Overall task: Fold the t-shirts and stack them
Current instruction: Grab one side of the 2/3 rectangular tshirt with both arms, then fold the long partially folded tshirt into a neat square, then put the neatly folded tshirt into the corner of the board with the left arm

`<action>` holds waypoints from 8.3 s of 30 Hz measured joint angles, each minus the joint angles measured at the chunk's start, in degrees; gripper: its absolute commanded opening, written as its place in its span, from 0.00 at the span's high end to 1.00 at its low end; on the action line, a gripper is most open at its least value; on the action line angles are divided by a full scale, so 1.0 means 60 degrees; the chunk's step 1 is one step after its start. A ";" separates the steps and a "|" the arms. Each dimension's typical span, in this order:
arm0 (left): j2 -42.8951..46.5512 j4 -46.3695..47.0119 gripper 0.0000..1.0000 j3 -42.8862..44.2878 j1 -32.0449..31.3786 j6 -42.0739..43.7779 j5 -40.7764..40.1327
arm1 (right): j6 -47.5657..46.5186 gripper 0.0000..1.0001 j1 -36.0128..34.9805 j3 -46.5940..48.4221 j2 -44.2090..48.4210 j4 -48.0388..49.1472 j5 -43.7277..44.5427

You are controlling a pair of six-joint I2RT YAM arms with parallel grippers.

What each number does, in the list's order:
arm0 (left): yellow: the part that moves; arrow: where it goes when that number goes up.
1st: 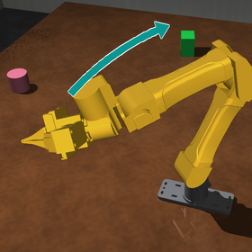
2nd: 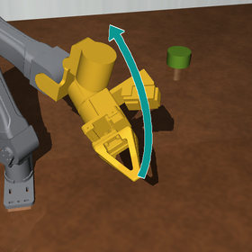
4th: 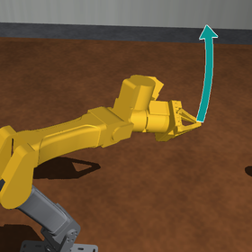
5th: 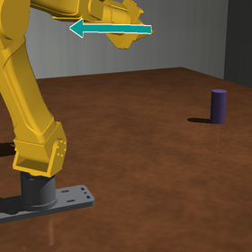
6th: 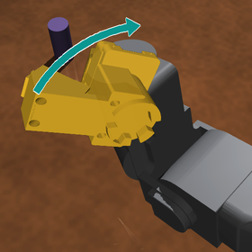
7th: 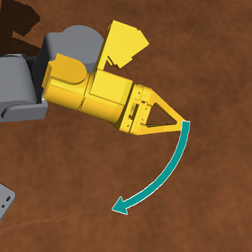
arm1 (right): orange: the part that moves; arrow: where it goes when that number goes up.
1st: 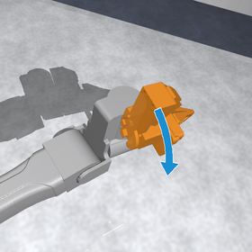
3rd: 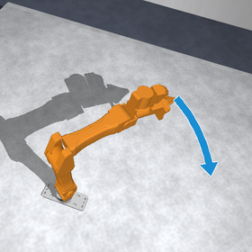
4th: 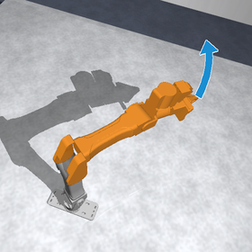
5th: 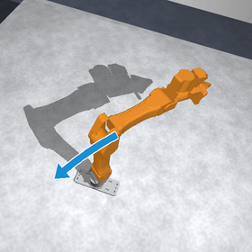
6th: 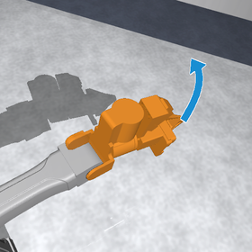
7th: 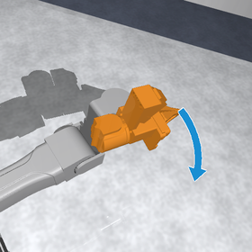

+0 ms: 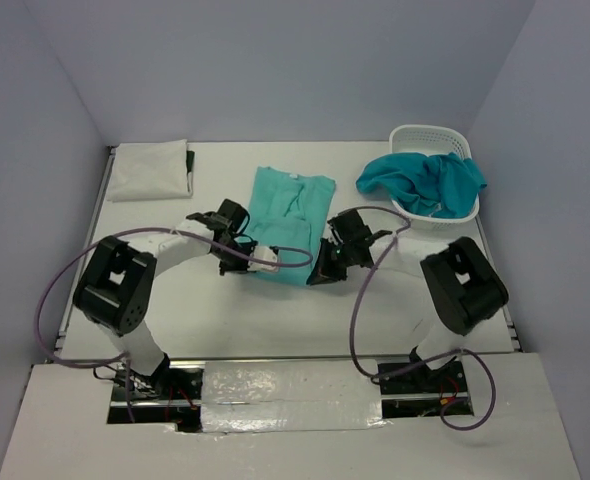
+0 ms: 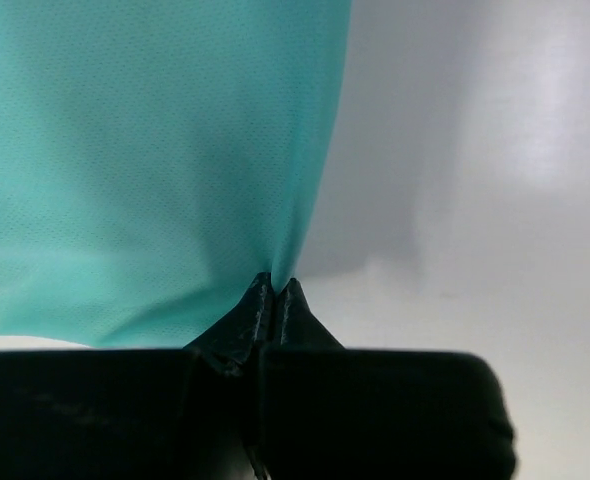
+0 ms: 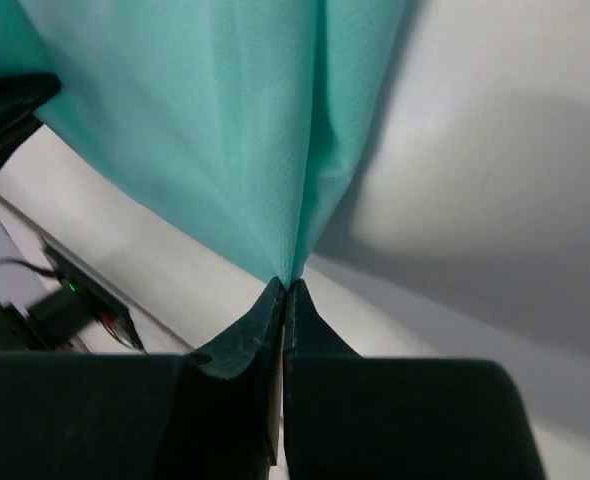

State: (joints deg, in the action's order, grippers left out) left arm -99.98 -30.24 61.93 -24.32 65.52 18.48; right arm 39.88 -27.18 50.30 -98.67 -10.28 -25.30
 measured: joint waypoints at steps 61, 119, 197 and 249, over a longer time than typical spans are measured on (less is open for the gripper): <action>-0.2568 -0.2575 0.92 0.6222 0.1031 -0.4911 0.2313 | -0.0594 0.92 0.1861 0.5206 -0.1253 -0.3716 0.1005; -0.3158 -0.0663 0.01 0.7697 0.2809 -0.9125 0.0448 | -0.2313 0.57 0.2510 0.6473 -0.3424 -0.3268 0.1177; -0.5373 -0.0382 1.00 1.1489 0.4623 -0.8980 -0.5257 | -0.1949 0.47 0.2138 0.4255 -0.1293 -0.3555 0.1643; -0.4590 0.1942 0.02 0.9049 0.6051 -0.7781 -0.2517 | -0.2754 0.45 0.2146 0.5635 -0.1592 -0.5431 0.2065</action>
State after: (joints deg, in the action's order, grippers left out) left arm -127.52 -18.59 116.22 11.99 18.83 3.38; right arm 23.35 -14.31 84.12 -108.22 -42.87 -12.91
